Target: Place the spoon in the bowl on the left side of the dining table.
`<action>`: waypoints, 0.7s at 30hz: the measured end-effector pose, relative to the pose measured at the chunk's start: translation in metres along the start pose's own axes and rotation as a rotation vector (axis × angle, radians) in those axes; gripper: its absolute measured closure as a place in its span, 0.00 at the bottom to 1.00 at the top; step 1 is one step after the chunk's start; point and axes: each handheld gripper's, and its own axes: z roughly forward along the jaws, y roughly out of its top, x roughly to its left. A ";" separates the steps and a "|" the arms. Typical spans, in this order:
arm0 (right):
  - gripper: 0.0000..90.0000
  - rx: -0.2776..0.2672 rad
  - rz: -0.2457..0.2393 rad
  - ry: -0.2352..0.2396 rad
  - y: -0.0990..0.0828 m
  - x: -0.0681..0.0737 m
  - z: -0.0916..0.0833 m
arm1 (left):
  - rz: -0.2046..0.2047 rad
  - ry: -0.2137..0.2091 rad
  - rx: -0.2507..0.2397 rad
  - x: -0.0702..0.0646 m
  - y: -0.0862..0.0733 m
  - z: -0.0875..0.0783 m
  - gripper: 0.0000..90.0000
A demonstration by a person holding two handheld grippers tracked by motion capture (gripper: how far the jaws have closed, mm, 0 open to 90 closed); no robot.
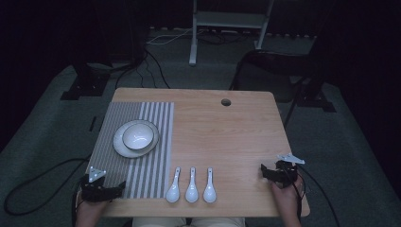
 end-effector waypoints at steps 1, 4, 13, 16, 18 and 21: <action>0.14 0.000 0.000 0.000 0.000 0.000 0.000 | 0.017 -0.013 -0.004 0.001 0.000 -0.003 0.00; 0.14 0.000 0.000 0.000 0.000 0.000 0.000 | 0.012 -0.031 -0.014 0.005 -0.001 -0.006 0.00; 0.14 0.000 0.000 0.000 0.000 0.000 0.000 | 0.059 -0.075 0.018 0.008 -0.003 -0.004 0.00; 0.14 0.000 0.000 0.000 0.000 0.000 0.000 | 0.061 -0.087 0.018 0.007 -0.002 -0.003 0.00; 0.14 0.000 0.000 0.000 0.000 0.000 0.000 | 0.062 -0.101 0.022 0.007 -0.002 -0.004 0.00; 0.14 0.000 0.000 0.000 0.000 0.000 0.000 | 0.054 -0.110 0.016 0.007 -0.002 -0.005 0.00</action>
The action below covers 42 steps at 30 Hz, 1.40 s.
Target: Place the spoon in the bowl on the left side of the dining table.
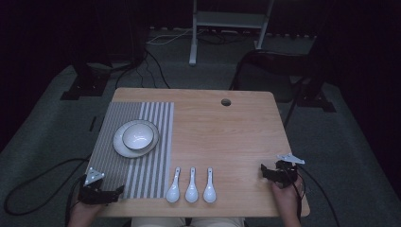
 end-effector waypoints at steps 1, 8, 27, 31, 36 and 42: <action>0.14 0.000 0.000 0.000 0.000 0.000 0.000 | 0.001 -0.005 0.000 0.000 0.000 0.000 0.00; 0.14 0.000 0.000 0.000 0.000 0.000 0.000 | 0.020 -0.033 0.003 -0.004 0.005 0.002 0.00; 0.14 0.000 0.000 0.000 0.000 0.000 0.000 | 0.059 -0.110 0.029 -0.023 0.019 0.008 0.00; 0.14 0.000 0.000 0.000 0.000 0.000 0.000 | 0.081 -0.126 0.020 -0.031 0.026 0.009 0.00; 0.14 0.000 0.000 0.000 0.000 0.000 0.000 | 0.102 -0.152 0.019 -0.041 0.032 0.012 0.00; 0.14 0.000 0.000 0.000 0.000 0.000 0.000 | 0.114 -0.185 0.024 -0.049 0.037 0.016 0.00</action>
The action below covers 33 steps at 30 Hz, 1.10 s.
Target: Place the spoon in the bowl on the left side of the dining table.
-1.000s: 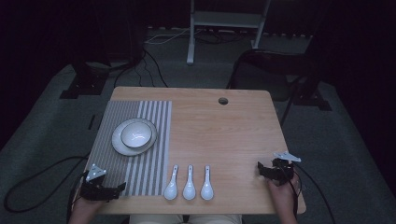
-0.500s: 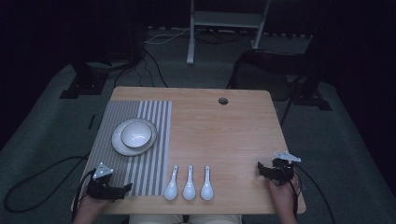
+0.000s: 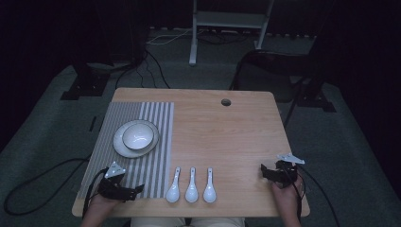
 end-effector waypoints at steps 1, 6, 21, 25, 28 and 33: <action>0.14 0.000 0.000 0.000 0.000 0.000 0.000 | 0.005 -0.006 0.000 -0.001 0.001 0.001 0.00; 0.14 0.000 0.001 0.000 0.000 0.000 0.000 | 0.020 -0.024 0.005 -0.007 0.005 0.006 0.01; 0.14 0.001 0.001 0.000 0.000 0.000 0.000 | 0.082 -0.085 0.031 -0.031 0.027 0.022 0.01; 0.14 0.000 0.001 0.000 0.000 0.000 0.000 | 0.119 -0.104 0.043 -0.041 0.032 0.028 0.01; 0.14 0.000 0.001 0.000 0.000 0.000 0.000 | 0.137 -0.115 0.040 -0.048 0.036 0.032 0.01; 0.14 0.000 0.001 0.000 0.000 0.000 0.000 | 0.152 -0.127 0.041 -0.058 0.046 0.038 0.01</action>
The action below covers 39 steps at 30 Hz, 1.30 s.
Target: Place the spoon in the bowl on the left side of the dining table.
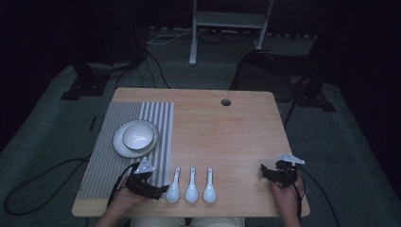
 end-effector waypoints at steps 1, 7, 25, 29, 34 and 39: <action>0.14 0.000 0.000 0.000 0.000 0.000 0.000 | 0.001 -0.001 -0.001 -0.001 0.002 0.002 0.01; 0.14 0.000 0.000 0.000 0.000 0.000 0.000 | 0.021 -0.019 0.004 -0.008 0.014 0.007 0.01; 0.14 0.000 -0.003 0.002 0.000 0.000 0.000 | 0.071 -0.085 0.028 -0.030 0.043 0.030 0.01; 0.14 0.000 -0.003 0.002 0.000 0.000 0.000 | 0.082 -0.078 0.033 -0.033 0.047 0.033 0.01; 0.14 -0.001 -0.004 0.002 0.000 0.000 0.000 | 0.095 -0.077 0.042 -0.039 0.054 0.038 0.01; 0.14 -0.001 -0.004 0.002 0.000 0.000 0.000 | 0.112 -0.080 0.055 -0.044 0.058 0.045 0.01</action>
